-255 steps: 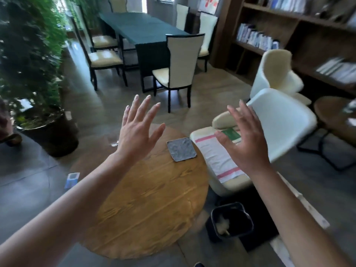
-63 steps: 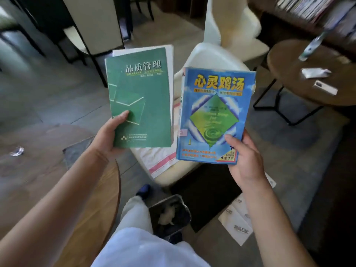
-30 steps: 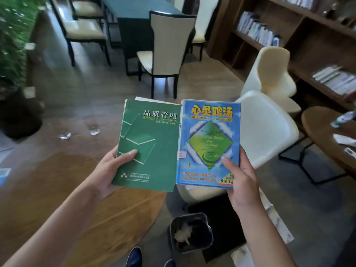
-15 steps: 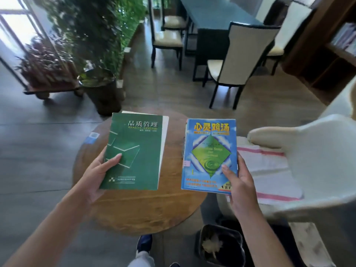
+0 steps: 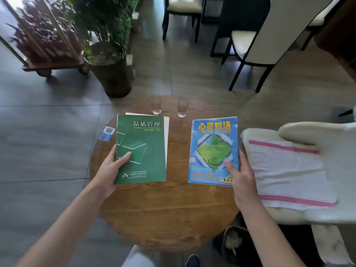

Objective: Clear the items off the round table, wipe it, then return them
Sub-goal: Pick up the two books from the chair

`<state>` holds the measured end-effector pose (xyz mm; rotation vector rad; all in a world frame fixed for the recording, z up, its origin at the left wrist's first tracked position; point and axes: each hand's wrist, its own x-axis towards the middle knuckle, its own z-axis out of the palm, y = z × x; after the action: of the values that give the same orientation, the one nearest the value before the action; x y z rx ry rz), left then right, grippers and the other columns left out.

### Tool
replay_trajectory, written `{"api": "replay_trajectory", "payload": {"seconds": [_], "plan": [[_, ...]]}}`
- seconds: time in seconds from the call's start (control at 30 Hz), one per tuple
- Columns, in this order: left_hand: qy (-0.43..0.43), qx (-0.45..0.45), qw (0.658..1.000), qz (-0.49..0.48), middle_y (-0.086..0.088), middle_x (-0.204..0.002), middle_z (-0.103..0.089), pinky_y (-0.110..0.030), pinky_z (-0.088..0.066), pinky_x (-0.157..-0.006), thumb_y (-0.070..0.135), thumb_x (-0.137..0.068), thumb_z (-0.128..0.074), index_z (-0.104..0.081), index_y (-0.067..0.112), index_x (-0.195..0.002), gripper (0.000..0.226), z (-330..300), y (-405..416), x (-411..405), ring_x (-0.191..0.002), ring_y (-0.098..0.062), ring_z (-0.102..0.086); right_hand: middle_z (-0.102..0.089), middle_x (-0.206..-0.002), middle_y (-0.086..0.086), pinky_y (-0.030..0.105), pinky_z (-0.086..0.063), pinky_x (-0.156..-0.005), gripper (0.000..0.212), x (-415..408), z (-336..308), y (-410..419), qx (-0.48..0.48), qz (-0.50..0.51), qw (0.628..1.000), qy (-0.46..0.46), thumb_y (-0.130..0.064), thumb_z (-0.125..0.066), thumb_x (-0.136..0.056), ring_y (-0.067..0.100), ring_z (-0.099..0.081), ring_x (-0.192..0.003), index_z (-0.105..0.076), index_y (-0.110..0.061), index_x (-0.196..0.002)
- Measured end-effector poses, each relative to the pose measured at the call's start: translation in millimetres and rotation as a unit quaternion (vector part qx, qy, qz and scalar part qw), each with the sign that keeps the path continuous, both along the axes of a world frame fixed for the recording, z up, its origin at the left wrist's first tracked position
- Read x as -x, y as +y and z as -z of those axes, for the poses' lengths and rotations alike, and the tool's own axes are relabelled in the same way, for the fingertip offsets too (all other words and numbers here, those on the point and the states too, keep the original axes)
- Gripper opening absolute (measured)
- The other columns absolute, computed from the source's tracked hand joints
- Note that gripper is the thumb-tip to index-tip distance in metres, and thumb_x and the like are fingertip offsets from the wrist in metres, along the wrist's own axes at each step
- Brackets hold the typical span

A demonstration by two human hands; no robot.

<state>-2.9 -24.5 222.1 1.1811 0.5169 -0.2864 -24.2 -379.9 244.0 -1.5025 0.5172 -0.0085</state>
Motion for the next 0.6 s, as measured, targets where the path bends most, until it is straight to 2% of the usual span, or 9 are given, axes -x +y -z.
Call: {"api": "replay_trajectory", "payload": {"seconds": [0.07,0.13,0.3,0.37,0.43,0.53,0.6], "plan": [[0.027,0.000,1.000,0.000,-0.009,-0.129,-0.072,-0.047,-0.064,-0.077,0.014,-0.092,-0.067,-0.056,0.035,-0.140,0.053,23,15,-32,-0.097,-0.027,-0.076,-0.075,-0.123,-0.008,0.029,-0.058,-0.090,0.049,-26,19,16,0.016,0.010,1.000,0.012,-0.004,-0.061,-0.101,0.014,-0.071,-0.111,-0.060,-0.035,-0.138],[0.054,0.003,0.999,-0.002,-0.009,-0.129,-0.072,-0.047,-0.064,-0.077,0.017,-0.091,-0.068,-0.058,0.037,-0.137,0.052,54,26,-63,-0.097,-0.027,-0.076,-0.075,-0.120,-0.011,0.020,-0.058,-0.081,0.049,-56,40,29,0.031,0.000,0.999,0.029,-0.001,-0.060,-0.101,0.006,-0.072,-0.104,-0.057,-0.029,-0.142],[0.092,-0.038,0.995,-0.002,-0.005,-0.123,-0.075,-0.036,-0.064,-0.068,0.013,-0.098,-0.064,-0.059,0.035,-0.132,0.040,141,34,-132,-0.092,-0.022,-0.077,-0.072,-0.124,-0.005,0.014,-0.055,-0.075,0.048,-119,117,50,0.070,0.017,0.996,0.055,-0.002,-0.063,-0.100,-0.003,-0.071,-0.098,-0.056,-0.023,-0.143],[0.090,-0.064,0.994,0.017,-0.007,-0.126,-0.074,-0.034,-0.064,-0.070,0.012,-0.098,-0.065,-0.056,0.029,-0.138,0.044,174,36,-157,-0.094,-0.020,-0.077,-0.074,-0.119,-0.010,0.014,-0.055,-0.075,0.047,-141,151,55,0.079,0.020,0.995,0.055,-0.003,-0.064,-0.099,0.002,-0.072,-0.102,-0.058,-0.027,-0.139],[0.079,-0.087,0.993,0.024,-0.010,-0.129,-0.071,-0.031,-0.063,-0.072,0.008,-0.098,-0.064,-0.053,0.022,-0.143,0.048,201,40,-176,-0.095,-0.017,-0.077,-0.074,-0.118,-0.011,0.020,-0.058,-0.078,0.046,-162,183,58,0.089,0.020,0.994,0.063,-0.003,-0.065,-0.098,0.011,-0.072,-0.107,-0.058,-0.031,-0.134],[0.085,-0.102,0.991,0.033,-0.006,-0.129,-0.071,-0.031,-0.062,-0.073,0.008,-0.098,-0.064,-0.050,0.020,-0.146,0.051,226,40,-197,-0.098,-0.017,-0.076,-0.072,-0.126,-0.005,0.051,-0.058,-0.098,0.048,-186,221,64,0.123,0.027,0.988,0.089,-0.014,-0.069,-0.092,0.016,-0.070,-0.115,-0.058,-0.040,-0.132],[0.106,-0.097,0.989,0.028,-0.003,-0.126,-0.072,-0.035,-0.063,-0.076,0.010,-0.098,-0.066,-0.050,0.025,-0.144,0.051,233,40,-206,-0.102,-0.020,-0.076,-0.071,-0.126,-0.010,0.051,-0.055,-0.103,0.049,-197,236,70,0.131,0.024,0.986,0.096,-0.021,-0.069,-0.089,0.012,-0.069,-0.116,-0.059,-0.041,-0.133]]}}
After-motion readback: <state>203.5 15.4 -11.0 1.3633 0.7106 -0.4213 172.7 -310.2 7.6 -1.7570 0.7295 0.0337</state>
